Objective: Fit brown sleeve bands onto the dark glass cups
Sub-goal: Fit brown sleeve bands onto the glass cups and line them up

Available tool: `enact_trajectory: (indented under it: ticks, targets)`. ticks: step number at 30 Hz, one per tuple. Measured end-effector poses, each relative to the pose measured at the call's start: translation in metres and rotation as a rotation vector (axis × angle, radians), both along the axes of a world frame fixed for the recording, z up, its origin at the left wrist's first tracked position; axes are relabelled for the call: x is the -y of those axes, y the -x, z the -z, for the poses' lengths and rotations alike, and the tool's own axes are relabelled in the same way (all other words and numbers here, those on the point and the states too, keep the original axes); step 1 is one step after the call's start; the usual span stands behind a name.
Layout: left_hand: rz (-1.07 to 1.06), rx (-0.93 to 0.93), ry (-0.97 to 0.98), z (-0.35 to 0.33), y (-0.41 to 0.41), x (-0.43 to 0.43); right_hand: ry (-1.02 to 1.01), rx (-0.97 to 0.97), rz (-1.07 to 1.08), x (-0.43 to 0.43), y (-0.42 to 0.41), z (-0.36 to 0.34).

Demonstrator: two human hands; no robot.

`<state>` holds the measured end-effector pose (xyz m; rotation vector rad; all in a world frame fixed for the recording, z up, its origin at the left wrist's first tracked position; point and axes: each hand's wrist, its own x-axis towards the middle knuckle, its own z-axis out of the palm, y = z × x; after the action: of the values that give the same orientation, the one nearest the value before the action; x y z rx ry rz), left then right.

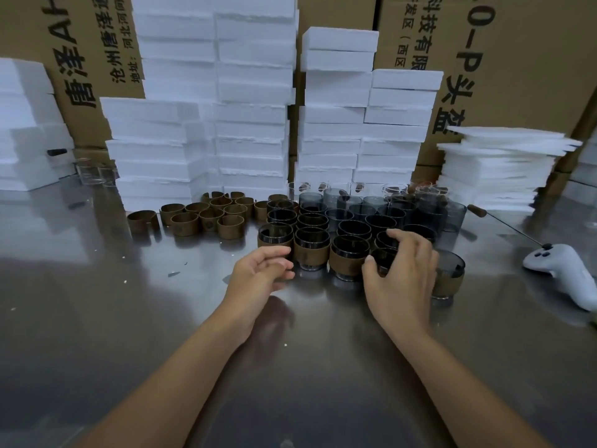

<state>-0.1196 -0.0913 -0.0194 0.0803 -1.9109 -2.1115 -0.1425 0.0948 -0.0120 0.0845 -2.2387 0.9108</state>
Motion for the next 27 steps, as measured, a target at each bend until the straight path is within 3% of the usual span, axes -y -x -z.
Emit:
enact_trajectory:
  ticks: [6, 12, 16, 21, 27]
  targets:
    - [-0.129, -0.030, 0.032, 0.004, 0.013, 0.005, -0.098, -0.013, -0.209, 0.040, 0.050, -0.040]
    - [-0.142, -0.068, 0.008, 0.009, 0.020, 0.008, -0.235, 0.290, -0.362, 0.083, 0.123, -0.058]
    - [-0.122, -0.077, -0.022, 0.010, 0.022, 0.007, -0.339, 0.437, -0.335, 0.091, 0.155, -0.041]
    - [-0.115, -0.071, -0.043, 0.012, 0.023, 0.008, -0.464, 0.416, -0.299, 0.098, 0.175, -0.042]
    - [-0.108, -0.074, -0.059, 0.010, 0.022, 0.008, -0.667, 0.554, -0.376, 0.112, 0.185, -0.052]
